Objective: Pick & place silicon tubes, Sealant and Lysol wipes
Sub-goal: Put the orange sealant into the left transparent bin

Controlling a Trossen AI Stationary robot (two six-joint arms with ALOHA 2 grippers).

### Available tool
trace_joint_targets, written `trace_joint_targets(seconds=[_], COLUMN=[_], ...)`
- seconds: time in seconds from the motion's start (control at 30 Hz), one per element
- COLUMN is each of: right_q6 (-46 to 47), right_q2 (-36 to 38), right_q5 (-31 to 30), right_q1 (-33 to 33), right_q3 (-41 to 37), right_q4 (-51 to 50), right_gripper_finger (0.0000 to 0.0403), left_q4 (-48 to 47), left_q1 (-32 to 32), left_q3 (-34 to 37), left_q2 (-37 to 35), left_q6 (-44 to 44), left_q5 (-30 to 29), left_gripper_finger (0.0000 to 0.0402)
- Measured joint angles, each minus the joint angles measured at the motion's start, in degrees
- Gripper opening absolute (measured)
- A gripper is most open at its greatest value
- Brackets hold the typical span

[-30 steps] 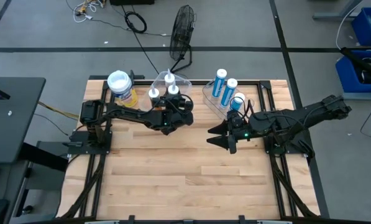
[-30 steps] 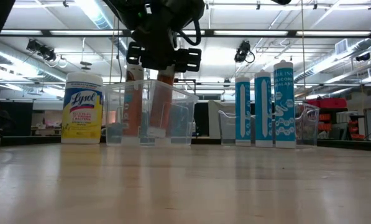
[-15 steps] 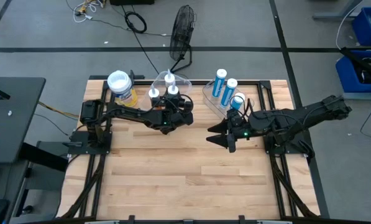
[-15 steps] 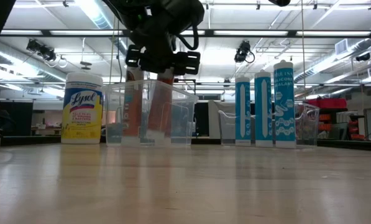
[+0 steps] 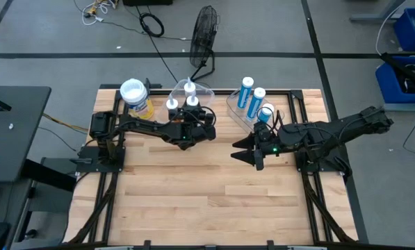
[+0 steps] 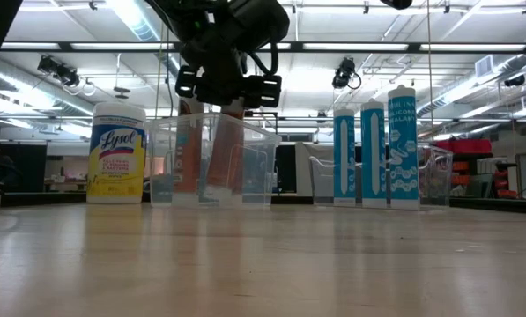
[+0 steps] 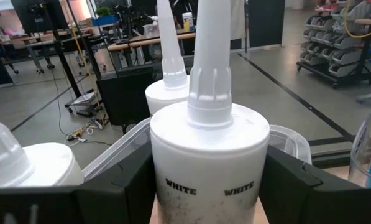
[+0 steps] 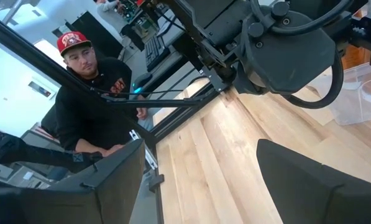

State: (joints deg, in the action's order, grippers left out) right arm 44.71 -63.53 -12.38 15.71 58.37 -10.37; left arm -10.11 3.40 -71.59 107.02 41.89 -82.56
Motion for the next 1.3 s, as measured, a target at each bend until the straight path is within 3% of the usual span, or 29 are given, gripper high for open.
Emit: trace_joint_targets(seconds=[0.37, 0.8, 1.3], right_q6=[0.5, 0.9, 1.3], right_q2=[0.0, 0.0, 0.0], right_q5=[0.0, 0.0, 0.0], right_q1=[0.0, 0.0, 0.0], right_q3=[0.0, 0.0, 0.0], right_q4=[0.0, 0.0, 0.1], right_gripper_finger=[0.0311, 0.0311, 0.0311], left_q4=[-0.1, -0.1, -0.1], left_q1=[0.2, 0.1, -1.2], left_q3=[0.0, -0.1, -0.1], left_q2=[0.0, -0.2, -0.1], left_q6=[0.0, 1.0, 0.9], left_q5=[2.5, 2.7, 1.8], left_gripper_finger=[0.0250, 0.0252, 0.0282])
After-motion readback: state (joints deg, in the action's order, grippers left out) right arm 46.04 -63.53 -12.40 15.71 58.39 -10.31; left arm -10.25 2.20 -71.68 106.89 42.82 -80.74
